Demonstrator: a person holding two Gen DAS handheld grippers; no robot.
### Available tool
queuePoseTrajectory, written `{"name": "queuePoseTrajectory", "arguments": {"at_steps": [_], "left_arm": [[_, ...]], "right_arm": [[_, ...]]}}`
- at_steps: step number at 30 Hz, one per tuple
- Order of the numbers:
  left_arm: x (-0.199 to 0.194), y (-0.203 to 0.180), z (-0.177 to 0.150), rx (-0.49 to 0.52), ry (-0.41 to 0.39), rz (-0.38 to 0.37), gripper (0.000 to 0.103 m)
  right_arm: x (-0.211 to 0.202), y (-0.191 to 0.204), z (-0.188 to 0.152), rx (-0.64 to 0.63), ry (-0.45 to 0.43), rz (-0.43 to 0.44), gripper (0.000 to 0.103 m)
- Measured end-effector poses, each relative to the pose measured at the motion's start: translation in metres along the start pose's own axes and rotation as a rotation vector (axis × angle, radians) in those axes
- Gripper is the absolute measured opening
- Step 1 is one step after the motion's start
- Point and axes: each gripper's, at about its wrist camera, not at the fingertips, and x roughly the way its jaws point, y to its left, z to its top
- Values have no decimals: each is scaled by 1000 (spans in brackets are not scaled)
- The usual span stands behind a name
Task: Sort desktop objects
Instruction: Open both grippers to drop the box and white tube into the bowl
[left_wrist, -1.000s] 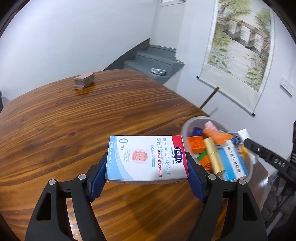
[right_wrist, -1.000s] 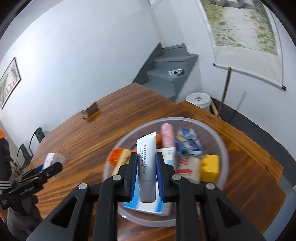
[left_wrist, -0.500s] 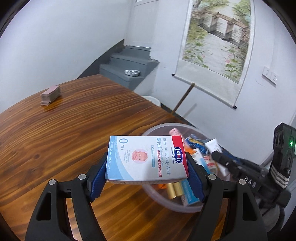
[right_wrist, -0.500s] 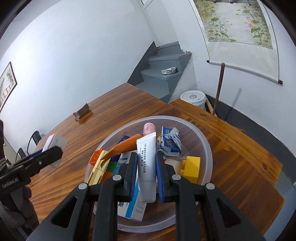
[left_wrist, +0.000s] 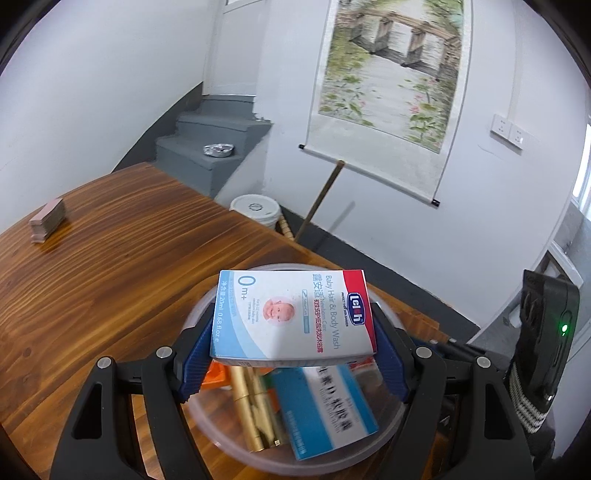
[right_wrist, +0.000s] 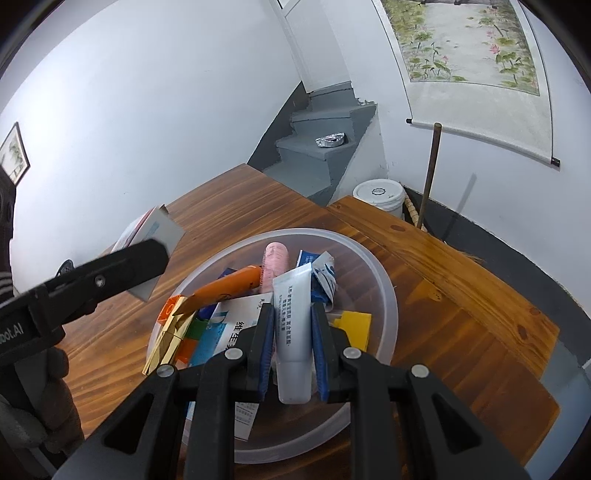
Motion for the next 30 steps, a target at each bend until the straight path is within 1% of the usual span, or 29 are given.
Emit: {"name": "queuePoseTrajectory", "arguments": {"at_steps": [3,6,7,8,9,10,11,12,13,14,20,26,30], "left_arm": [[4,-5,2,7,-3,-5,80],[9,-4,2,-8,5,-28,80],[11,-4,2,-12,13,-35,80],[13,-3,1,-15,26,-43,80],[13,-2,0,-15,37,-50,81],[11,-1,-2,-13,35,-50,83],[8,0,-3,-10,25,-44,87],[4,1,-4,-7,11,-33,88],[2,1,-5,-7,5,-29,88],[-1,3,-5,-9,0,-24,89],[-19,9,-9,-17,-34,5,90],[-52,19,-24,-16,-101,110,90],[-78,31,-39,-59,-128,159,90]], "right_arm": [[1,2,-2,-5,6,8,22],[2,1,-4,12,8,22,23],[2,0,-4,22,6,27,24],[2,-1,-4,31,9,32,27],[3,-3,-4,41,12,35,35],[3,-5,-4,51,12,36,46],[3,-6,-4,63,9,40,51],[2,-8,-4,73,1,47,62],[1,-8,-3,79,-5,42,70],[0,-7,-2,81,-13,42,72],[-5,4,-2,59,-24,49,72],[-10,13,-1,45,-49,49,73],[-16,28,-1,21,-68,59,77]]}}
